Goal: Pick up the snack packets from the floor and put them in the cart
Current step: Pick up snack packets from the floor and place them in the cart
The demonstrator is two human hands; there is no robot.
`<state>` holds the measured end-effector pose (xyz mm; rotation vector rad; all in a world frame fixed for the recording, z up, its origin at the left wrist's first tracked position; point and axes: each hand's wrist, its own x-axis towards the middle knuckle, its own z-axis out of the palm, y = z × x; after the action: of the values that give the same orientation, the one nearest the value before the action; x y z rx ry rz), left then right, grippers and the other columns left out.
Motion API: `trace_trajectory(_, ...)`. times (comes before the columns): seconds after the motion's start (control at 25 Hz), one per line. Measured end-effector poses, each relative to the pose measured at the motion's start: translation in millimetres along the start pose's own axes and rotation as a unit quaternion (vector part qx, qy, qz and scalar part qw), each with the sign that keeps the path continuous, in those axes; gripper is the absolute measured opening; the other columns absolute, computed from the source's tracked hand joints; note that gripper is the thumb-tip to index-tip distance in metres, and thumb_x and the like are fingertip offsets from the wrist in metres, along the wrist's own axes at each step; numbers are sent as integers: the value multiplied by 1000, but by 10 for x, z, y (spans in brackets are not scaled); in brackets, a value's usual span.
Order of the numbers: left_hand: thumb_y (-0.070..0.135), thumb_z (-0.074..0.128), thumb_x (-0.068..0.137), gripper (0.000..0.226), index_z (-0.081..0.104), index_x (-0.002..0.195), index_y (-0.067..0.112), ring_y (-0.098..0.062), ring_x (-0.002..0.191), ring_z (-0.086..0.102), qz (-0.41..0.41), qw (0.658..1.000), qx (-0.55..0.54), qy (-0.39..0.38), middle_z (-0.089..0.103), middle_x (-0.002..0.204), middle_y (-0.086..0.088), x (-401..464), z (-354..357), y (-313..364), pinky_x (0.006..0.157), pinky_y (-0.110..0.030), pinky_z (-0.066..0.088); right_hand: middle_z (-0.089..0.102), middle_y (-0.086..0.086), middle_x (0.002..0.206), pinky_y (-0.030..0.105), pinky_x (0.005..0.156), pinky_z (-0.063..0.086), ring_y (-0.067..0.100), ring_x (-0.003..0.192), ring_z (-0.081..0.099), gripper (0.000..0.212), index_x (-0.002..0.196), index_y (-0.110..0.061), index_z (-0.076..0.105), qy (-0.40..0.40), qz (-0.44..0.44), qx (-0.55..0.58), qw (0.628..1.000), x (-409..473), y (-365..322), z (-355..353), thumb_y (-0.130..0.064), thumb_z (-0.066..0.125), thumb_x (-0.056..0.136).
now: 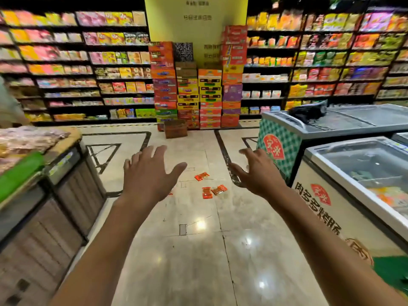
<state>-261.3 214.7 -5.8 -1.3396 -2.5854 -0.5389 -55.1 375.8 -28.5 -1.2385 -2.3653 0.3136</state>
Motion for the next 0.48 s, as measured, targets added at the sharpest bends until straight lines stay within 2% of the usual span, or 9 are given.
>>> trace_trajectory(0.16, 74, 39, 88, 77, 36, 150, 27, -34, 145, 31, -25, 1000, 7, -13, 35, 160, -6, 244, 212, -165, 119, -53, 24, 46, 18, 144, 47, 100, 45, 37, 127, 50, 65, 144, -22, 41, -43, -26, 15, 999, 375, -12, 256, -59, 52, 92)
trace_trajectory(0.48, 72, 42, 89, 76, 36, 151, 28, -34, 143, 35, -83, 996, -4, -33, 35, 160, -5, 1016, 836, -316, 117, -51, 27, 48, 16, 141, 44, 96, 49, 34, 120, 56, 65, 143, -25, 42, -76, -43, 19, 996, 1320, 122, 863, -59, 55, 90)
